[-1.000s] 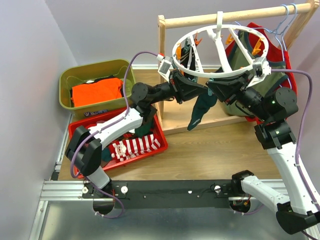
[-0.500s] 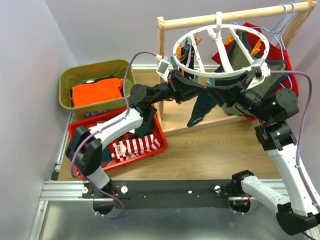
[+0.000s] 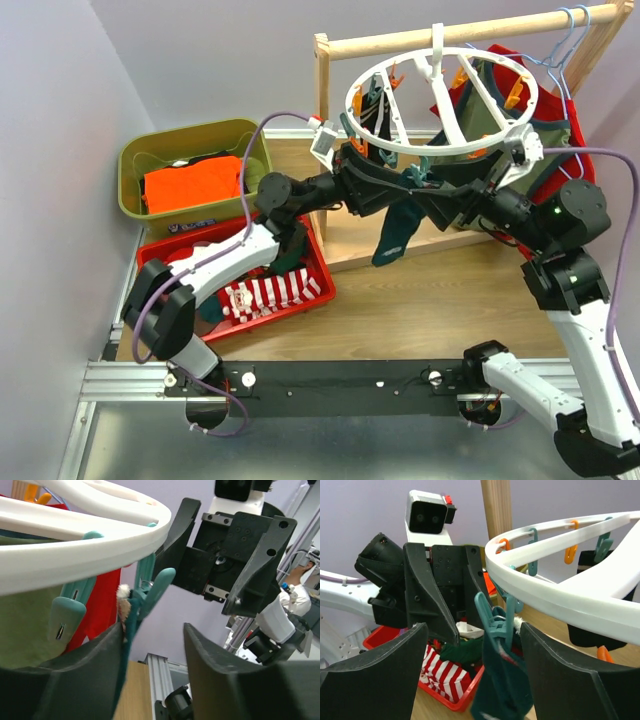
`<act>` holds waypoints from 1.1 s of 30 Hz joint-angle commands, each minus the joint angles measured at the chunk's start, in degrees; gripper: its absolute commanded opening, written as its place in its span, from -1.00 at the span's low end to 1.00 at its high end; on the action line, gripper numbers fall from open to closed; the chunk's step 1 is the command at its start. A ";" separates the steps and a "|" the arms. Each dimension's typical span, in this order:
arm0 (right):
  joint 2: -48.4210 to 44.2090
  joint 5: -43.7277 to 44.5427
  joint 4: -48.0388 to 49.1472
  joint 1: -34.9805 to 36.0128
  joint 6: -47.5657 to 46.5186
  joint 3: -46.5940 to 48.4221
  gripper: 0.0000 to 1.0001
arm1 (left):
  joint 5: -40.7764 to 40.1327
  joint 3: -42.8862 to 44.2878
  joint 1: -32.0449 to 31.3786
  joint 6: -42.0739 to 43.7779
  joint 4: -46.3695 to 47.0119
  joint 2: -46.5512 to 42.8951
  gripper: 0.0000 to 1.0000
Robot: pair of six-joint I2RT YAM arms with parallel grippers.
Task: Clip the socks to the hanger
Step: Clamp the sock onto the hanger, then open the clamp at the hanger.
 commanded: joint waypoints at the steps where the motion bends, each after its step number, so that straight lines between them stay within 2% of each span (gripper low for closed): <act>1: -2.54 5.26 -8.10 0.37 -5.08 4.68 0.68 | -4.33 -2.39 0.03 9.63 -10.67 -8.30 0.34; 4: -3.68 7.72 -10.74 0.37 -6.92 6.00 0.68 | -9.51 -3.71 0.03 14.83 -17.54 -13.48 0.45; 6: -4.47 9.03 -11.71 0.29 -8.24 6.18 0.68 | -13.55 -4.07 0.03 20.80 -25.18 -15.96 0.46; 7: -4.74 9.56 -12.50 0.37 -8.59 6.27 0.68 | -18.35 -3.98 -0.06 22.82 -30.26 -18.06 0.47; 10: -5.62 10.71 -13.12 0.37 -9.30 5.66 0.68 | -26.89 -4.42 -0.06 29.60 -35.30 -20.71 0.55; 12: -6.14 10.63 -12.95 0.37 -9.13 4.78 0.68 | -29.03 -4.68 -0.06 33.63 -37.25 -21.24 0.56; 18: -6.32 8.52 -11.72 0.37 -8.25 3.20 0.68 | -27.90 -4.33 -0.59 36.20 -33.22 -18.44 0.57; 28: -6.76 7.72 -11.28 0.37 -8.16 2.84 0.68 | -31.76 -7.84 -4.89 44.11 -18.19 -14.65 0.26; 33: -6.94 7.38 -11.19 0.37 -7.98 2.58 0.68 | -31.94 -7.68 -5.33 46.74 -14.49 -12.72 0.22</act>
